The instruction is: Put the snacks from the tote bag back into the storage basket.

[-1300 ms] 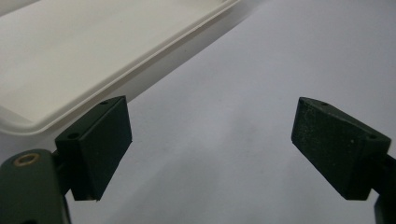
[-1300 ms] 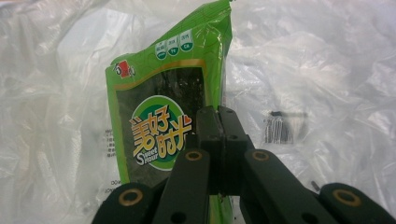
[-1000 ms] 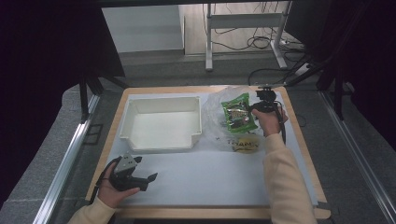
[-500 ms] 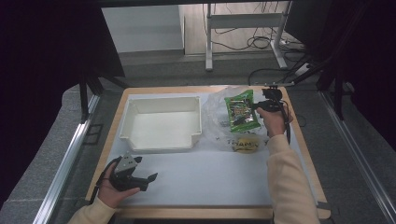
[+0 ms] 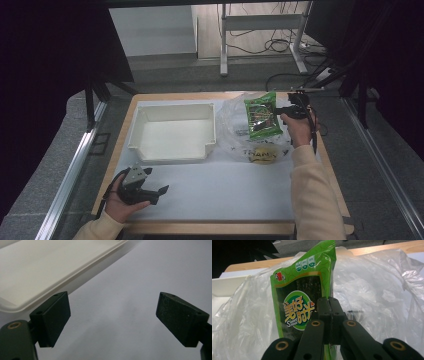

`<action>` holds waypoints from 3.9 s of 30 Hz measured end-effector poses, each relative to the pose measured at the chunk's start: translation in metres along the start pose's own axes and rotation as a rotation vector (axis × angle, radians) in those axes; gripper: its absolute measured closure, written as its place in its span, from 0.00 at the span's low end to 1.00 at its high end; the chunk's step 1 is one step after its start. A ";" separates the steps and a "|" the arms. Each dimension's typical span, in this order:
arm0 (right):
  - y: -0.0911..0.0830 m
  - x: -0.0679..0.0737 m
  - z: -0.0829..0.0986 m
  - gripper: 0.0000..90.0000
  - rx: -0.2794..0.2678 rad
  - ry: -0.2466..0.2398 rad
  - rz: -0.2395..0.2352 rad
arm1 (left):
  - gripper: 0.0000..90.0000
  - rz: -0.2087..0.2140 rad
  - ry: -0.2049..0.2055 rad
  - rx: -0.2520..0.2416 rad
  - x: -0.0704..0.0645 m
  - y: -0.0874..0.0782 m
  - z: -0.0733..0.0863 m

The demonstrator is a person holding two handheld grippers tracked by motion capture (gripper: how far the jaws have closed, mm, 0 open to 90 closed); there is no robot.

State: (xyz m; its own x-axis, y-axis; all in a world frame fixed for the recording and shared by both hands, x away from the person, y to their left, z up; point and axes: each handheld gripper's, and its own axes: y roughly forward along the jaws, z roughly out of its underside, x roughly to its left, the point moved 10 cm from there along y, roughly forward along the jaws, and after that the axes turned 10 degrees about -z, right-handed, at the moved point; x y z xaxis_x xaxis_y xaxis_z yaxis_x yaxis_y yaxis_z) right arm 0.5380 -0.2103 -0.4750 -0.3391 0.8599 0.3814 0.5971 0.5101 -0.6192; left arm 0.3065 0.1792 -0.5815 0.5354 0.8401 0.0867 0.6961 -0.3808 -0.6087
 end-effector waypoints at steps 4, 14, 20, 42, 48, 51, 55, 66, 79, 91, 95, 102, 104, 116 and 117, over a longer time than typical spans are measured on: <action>-0.004 0.002 -0.002 1.00 -0.018 -0.001 -0.019 | 0.14 0.000 0.002 0.003 0.000 0.000 0.000; -0.010 0.009 -0.005 1.00 -0.050 0.000 -0.052 | 0.14 0.000 0.001 0.005 0.000 0.000 0.000; -0.014 0.015 -0.007 1.00 -0.064 -0.009 -0.068 | 0.14 0.001 0.001 0.006 0.000 0.001 0.001; -0.019 0.041 -0.016 1.00 -0.103 -0.048 -0.117 | 0.14 0.001 0.000 0.007 -0.001 0.001 0.001; -0.018 0.045 -0.017 1.00 -0.104 -0.052 -0.126 | 0.14 0.001 0.000 0.008 0.000 0.001 0.001; -0.018 0.047 -0.017 1.00 -0.107 -0.052 -0.132 | 0.14 0.001 0.001 0.009 -0.001 0.001 0.001; -0.019 0.050 -0.018 1.00 -0.110 -0.056 -0.138 | 0.14 0.002 0.003 0.010 0.000 0.001 0.001; -0.015 0.059 -0.017 1.00 -0.107 -0.064 -0.155 | 0.14 0.002 0.003 0.011 0.000 0.001 0.001; -0.012 0.070 -0.017 1.00 -0.108 -0.072 -0.179 | 0.14 0.003 0.003 0.011 -0.001 0.001 0.001; -0.001 0.084 -0.015 1.00 -0.093 -0.083 -0.204 | 0.14 0.002 0.004 0.011 0.000 0.001 0.001; 0.001 0.090 -0.016 1.00 -0.092 -0.088 -0.217 | 0.14 0.002 0.004 0.010 0.000 0.001 0.001; 0.005 0.098 -0.015 1.00 -0.090 -0.093 -0.236 | 0.14 0.002 0.004 0.011 0.000 0.001 0.001; 0.006 0.100 -0.015 1.00 -0.090 -0.092 -0.241 | 0.14 0.003 0.005 0.011 0.000 0.001 0.001; 0.018 0.114 -0.012 1.00 -0.076 -0.100 -0.267 | 0.14 0.003 0.005 0.012 0.000 0.001 0.001; 0.020 0.116 -0.011 1.00 -0.075 -0.102 -0.268 | 0.14 0.003 0.005 0.012 0.000 0.001 0.001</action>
State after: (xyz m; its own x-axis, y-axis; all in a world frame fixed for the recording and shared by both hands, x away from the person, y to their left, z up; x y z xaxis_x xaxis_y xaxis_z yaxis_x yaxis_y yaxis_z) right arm 0.5185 -0.1010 -0.4353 -0.5611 0.6938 0.4515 0.5270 0.7200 -0.4516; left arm 0.3062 0.1791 -0.5832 0.5400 0.8370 0.0888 0.6887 -0.3787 -0.6183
